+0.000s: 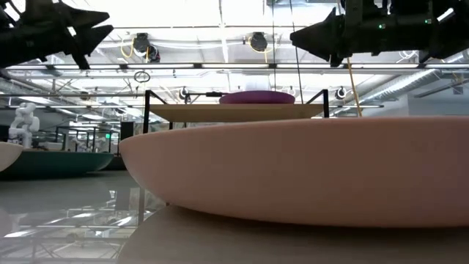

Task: Place and stack plates onto a shelf
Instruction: Stack the left black plate on top of the violet plate on the shelf

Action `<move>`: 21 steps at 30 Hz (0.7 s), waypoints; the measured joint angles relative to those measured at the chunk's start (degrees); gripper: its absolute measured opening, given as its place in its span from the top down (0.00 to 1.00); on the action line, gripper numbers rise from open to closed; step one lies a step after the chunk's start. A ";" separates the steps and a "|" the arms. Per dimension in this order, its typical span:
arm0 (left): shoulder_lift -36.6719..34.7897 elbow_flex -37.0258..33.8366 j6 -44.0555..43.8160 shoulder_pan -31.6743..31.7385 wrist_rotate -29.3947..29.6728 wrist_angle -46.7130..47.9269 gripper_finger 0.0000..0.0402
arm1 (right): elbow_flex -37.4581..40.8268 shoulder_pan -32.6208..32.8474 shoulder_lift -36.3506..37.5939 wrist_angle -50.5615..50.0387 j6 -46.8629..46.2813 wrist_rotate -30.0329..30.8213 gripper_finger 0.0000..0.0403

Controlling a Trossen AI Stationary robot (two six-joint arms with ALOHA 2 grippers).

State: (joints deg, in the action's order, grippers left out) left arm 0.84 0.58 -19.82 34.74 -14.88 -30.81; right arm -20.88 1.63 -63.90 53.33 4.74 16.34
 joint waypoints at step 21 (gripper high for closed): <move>2.12 17.72 4.49 0.02 -0.08 25.68 0.60 | 0.00 -0.02 -0.02 0.42 0.45 0.07 0.70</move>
State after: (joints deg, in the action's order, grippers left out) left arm 2.96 18.30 -15.34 34.76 -14.96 -5.13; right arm -20.88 1.61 -63.92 53.76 5.19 16.40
